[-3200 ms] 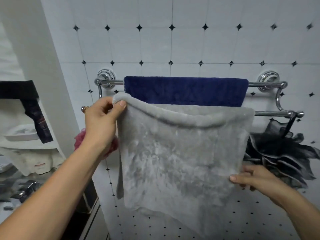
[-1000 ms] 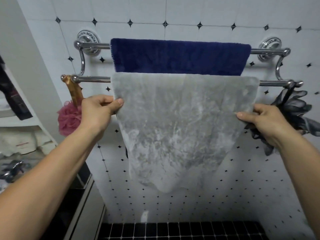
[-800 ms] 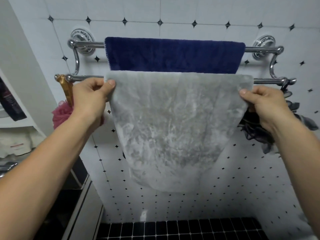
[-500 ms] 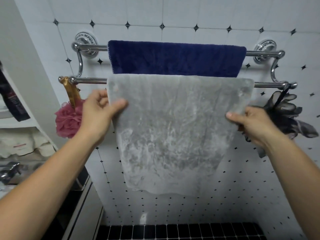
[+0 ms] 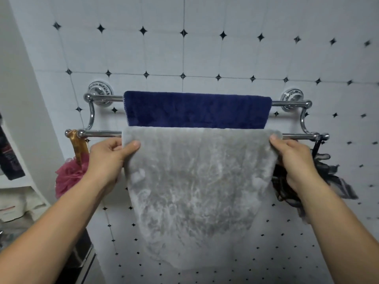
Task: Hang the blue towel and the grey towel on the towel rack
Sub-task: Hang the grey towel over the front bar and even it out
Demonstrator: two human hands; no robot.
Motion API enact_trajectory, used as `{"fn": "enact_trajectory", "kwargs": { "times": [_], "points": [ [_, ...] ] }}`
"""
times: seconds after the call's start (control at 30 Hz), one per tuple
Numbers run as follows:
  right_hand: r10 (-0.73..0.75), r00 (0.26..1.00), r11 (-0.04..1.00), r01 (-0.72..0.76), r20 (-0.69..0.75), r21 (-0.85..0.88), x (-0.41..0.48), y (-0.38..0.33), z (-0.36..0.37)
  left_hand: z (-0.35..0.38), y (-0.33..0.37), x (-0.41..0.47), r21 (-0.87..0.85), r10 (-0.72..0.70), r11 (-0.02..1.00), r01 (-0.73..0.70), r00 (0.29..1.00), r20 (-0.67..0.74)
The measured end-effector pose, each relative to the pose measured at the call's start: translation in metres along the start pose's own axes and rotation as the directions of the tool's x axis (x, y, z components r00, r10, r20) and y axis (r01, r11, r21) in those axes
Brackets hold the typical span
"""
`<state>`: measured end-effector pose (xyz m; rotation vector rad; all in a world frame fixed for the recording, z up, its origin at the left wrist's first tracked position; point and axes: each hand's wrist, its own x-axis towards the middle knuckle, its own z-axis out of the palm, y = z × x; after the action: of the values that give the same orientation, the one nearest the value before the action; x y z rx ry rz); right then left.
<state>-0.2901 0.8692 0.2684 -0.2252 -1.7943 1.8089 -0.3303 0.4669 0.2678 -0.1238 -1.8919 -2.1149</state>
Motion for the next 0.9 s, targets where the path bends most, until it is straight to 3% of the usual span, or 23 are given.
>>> {"fn": "enact_trajectory", "kwargs": {
  "times": [0.13, 0.3, 0.53, 0.67, 0.8, 0.9],
  "points": [
    [0.068, 0.988, 0.983, -0.089, 0.135, 0.159, 0.0, 0.001, 0.002, 0.004, 0.001, 0.001, -0.064, -0.114, 0.991, 0.117, 0.993, 0.043],
    [0.063, 0.952, 0.987, -0.105, 0.301, 0.125, 0.0, 0.009, 0.002, 0.006, -0.003, 0.006, -0.067, -0.111, 0.991, 0.118, 0.99, 0.091],
    [0.14, 0.94, 0.982, -0.171, 0.312, 0.075, -0.001, 0.036, -0.007, 0.004, -0.015, 0.016, -0.065, -0.043, 0.997, 0.044, 0.999, 0.019],
    [0.209, 0.931, 0.978, -0.199, 0.3, -0.064, -0.01, 0.068, -0.006, 0.001, -0.032, 0.017, 0.012, 0.009, 1.0, -0.009, 1.0, 0.023],
    [0.194, 0.954, 0.981, -0.182, 0.228, -0.073, -0.008, 0.082, -0.005, 0.002, -0.04, 0.016, 0.104, 0.105, 0.99, -0.098, 0.992, -0.066],
    [0.201, 0.946, 0.978, -0.181, 0.255, -0.101, -0.01, 0.094, -0.003, 0.007, -0.047, 0.005, 0.064, 0.139, 0.989, -0.135, 0.988, -0.073]
  ]
}}
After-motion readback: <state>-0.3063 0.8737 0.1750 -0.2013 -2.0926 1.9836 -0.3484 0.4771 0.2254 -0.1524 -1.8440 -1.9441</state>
